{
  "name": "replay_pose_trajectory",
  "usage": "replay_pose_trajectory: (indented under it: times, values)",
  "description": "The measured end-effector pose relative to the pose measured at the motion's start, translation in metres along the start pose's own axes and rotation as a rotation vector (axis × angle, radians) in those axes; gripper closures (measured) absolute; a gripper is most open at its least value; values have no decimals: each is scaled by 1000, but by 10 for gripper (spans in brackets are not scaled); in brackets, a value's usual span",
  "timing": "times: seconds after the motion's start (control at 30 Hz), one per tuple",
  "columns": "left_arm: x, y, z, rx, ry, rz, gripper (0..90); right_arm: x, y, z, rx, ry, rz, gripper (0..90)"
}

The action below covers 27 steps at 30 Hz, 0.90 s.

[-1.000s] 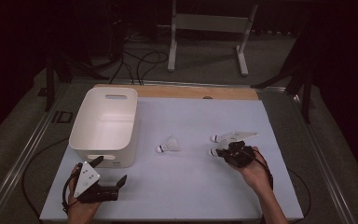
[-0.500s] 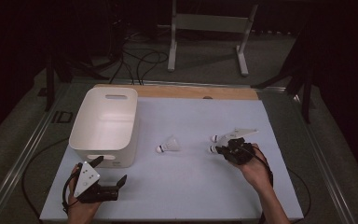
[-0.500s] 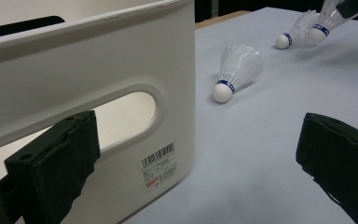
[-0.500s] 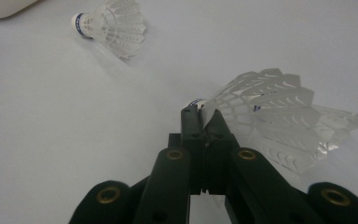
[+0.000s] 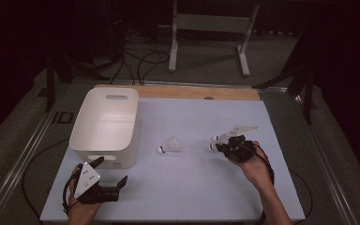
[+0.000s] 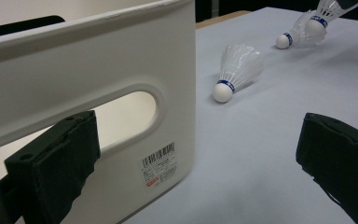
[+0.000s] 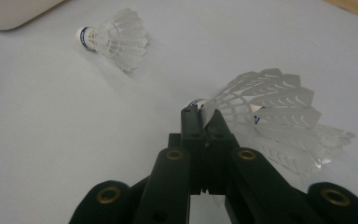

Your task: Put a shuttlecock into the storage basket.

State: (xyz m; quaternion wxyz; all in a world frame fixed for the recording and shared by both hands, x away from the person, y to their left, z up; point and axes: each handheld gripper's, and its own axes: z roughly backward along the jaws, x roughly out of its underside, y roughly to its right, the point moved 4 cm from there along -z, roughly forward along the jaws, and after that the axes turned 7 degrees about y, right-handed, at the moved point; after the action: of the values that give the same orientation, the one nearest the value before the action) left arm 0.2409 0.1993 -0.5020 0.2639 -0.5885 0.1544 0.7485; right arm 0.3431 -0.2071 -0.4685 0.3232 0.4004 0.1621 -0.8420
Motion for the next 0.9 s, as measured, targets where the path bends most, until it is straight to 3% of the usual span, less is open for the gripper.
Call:
replay_pose_trajectory:
  times: [0.9]
  values:
    - [0,1,0,-1,-2,0,3,-19,-3,2,-8,35,10,891]
